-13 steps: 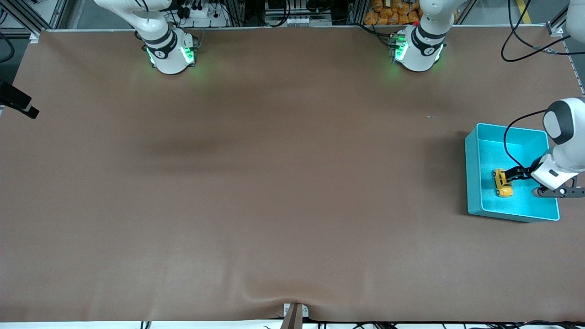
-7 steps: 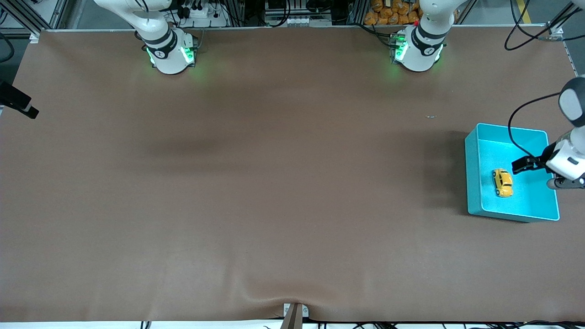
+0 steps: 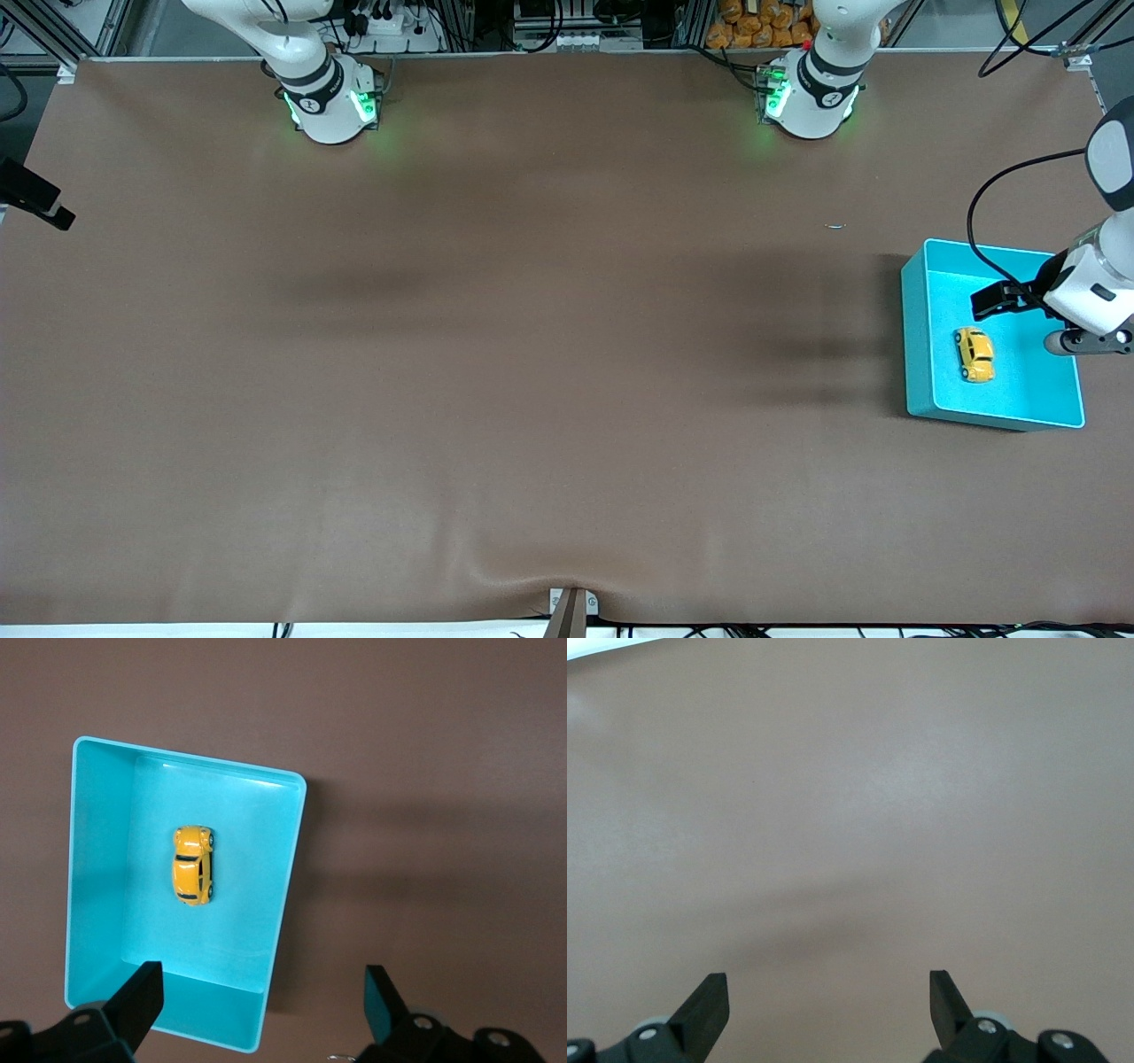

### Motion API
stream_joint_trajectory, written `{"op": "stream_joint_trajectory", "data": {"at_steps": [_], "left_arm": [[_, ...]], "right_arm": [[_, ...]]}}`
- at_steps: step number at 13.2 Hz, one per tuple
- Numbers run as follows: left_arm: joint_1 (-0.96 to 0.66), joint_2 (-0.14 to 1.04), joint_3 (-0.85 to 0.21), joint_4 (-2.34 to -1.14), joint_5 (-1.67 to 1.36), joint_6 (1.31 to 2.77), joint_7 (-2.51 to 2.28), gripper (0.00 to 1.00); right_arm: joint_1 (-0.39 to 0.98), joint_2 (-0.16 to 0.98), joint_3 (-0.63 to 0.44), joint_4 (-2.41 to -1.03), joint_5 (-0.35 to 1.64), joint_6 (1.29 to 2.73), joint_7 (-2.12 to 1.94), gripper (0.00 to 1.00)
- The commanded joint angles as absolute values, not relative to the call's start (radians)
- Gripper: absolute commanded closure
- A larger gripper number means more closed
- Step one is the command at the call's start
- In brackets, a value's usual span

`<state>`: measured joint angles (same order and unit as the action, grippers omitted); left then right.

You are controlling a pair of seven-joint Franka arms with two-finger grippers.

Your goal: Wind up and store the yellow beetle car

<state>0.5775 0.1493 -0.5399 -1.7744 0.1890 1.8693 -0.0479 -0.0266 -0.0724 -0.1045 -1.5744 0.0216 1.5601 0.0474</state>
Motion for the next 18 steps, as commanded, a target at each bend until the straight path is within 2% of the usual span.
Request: {"op": "stream_joint_trajectory", "data": {"at_steps": [1, 3, 6, 9, 15, 18], "left_arm": [[0.548, 0.100, -0.549, -1.759, 0.123, 1.809, -0.077, 0.00], [0.444, 0.051, -0.455, -1.763, 0.092, 1.781, -0.077, 0.00], [0.194, -0.020, -0.212, -1.761, 0.019, 1.715, -0.068, 0.00], [0.007, -0.096, -0.089, -1.758, 0.000, 1.622, -0.061, 0.00], [-0.052, -0.110, -0.083, -1.697, 0.005, 1.557, -0.008, 0.00], [-0.067, -0.052, -0.083, -1.619, 0.000, 1.559, -0.044, 0.00]], "right_arm": [[-0.031, -0.074, -0.101, -1.566, 0.017, 1.557, 0.043, 0.00], [-0.031, -0.074, -0.100, -1.565, 0.017, 1.557, 0.043, 0.00], [-0.031, -0.074, -0.101, -1.565, 0.017, 1.557, 0.043, 0.00], [-0.031, -0.074, -0.101, -1.565, 0.017, 1.557, 0.043, 0.00], [-0.031, -0.074, -0.100, -1.565, 0.017, 1.557, 0.043, 0.00], [-0.031, -0.074, -0.100, -1.565, 0.017, 1.557, 0.043, 0.00]]}}
